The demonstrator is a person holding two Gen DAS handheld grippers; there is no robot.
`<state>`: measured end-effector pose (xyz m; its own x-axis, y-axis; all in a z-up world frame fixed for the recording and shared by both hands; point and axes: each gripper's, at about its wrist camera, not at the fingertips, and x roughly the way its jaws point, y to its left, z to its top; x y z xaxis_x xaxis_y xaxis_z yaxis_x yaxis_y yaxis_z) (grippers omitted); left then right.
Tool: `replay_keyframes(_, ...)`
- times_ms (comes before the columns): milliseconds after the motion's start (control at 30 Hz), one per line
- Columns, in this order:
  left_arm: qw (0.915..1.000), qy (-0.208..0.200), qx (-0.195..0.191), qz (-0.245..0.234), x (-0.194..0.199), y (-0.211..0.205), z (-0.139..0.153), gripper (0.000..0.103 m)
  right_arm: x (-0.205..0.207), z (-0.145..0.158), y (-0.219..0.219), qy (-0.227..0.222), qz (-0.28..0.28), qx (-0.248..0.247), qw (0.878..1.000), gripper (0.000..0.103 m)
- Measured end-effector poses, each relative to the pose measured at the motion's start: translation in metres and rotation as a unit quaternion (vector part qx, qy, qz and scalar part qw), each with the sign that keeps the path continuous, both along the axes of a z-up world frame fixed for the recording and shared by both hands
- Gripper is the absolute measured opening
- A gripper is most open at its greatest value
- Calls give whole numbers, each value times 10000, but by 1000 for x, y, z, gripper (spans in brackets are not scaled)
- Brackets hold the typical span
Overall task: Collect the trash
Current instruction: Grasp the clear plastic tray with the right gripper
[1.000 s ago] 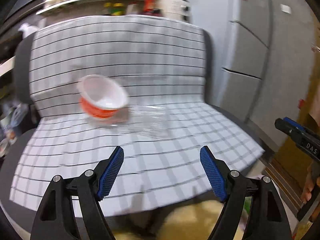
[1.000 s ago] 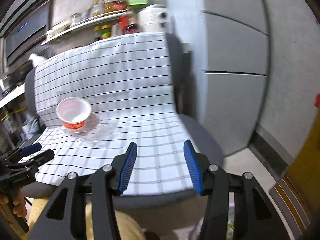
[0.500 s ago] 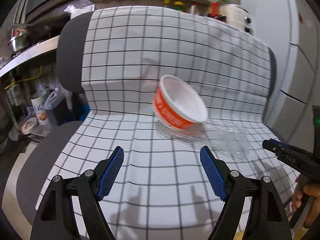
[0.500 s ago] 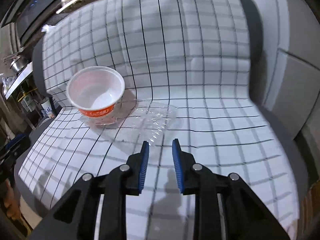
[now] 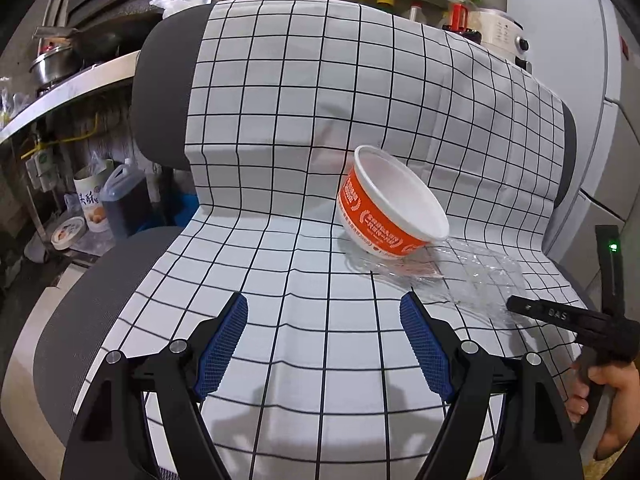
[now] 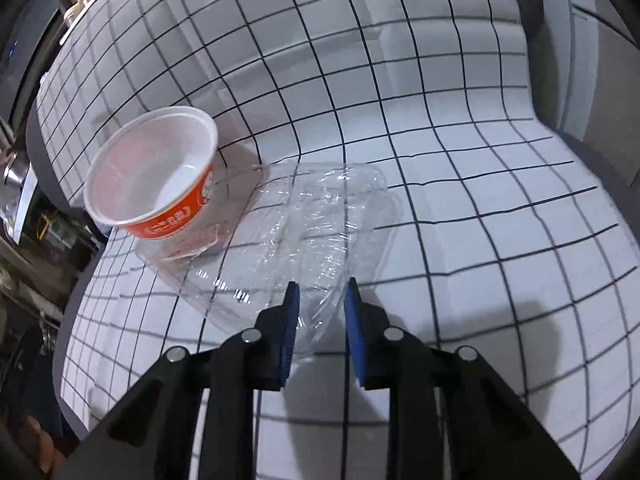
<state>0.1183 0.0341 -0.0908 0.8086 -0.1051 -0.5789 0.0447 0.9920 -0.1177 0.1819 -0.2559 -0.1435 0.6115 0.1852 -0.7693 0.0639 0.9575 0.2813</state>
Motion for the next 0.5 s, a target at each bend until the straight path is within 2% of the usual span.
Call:
replay_keyframes(300, 9998, 41, -148, -96, -16, -3, 5, 79, -66, 16, -21, 115, 212, -379, 9990, 20)
replay_keyframes(500, 9992, -139, -206, -324, -29, -19, 19, 79, -120, 23, -49, 140, 90, -436, 9989, 20)
